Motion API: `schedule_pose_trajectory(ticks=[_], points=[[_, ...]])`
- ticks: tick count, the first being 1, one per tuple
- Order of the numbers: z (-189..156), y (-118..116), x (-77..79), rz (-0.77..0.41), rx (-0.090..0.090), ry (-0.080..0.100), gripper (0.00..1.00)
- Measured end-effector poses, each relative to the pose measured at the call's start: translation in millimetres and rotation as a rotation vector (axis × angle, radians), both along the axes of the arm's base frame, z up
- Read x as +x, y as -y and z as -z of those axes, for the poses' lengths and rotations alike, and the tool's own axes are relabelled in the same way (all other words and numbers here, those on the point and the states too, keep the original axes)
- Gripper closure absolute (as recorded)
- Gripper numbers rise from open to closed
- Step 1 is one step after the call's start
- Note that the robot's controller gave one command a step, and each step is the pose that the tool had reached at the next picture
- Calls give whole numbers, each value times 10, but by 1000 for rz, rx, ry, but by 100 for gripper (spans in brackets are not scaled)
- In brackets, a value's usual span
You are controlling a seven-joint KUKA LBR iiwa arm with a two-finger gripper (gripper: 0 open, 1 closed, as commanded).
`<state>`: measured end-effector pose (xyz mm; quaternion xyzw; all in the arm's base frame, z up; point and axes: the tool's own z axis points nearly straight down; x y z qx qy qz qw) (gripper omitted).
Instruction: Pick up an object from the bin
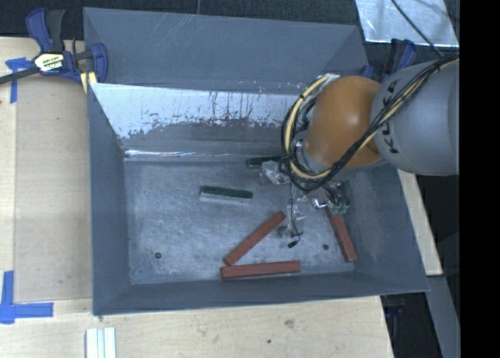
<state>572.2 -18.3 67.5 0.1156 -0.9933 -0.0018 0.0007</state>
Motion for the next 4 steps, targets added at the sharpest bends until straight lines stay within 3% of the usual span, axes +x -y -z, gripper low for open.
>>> schedule_pose_trajectory(ticks=[1, 2, 3, 4], points=[[-35, 39, 22, 4, -3, 7, 100], [-29, 41, 17, 3, -4, 6, 0], [-29, -517, -74, -274, -1, 2, 0], [-26, -490, -536, -619, -3, 3, 0]])
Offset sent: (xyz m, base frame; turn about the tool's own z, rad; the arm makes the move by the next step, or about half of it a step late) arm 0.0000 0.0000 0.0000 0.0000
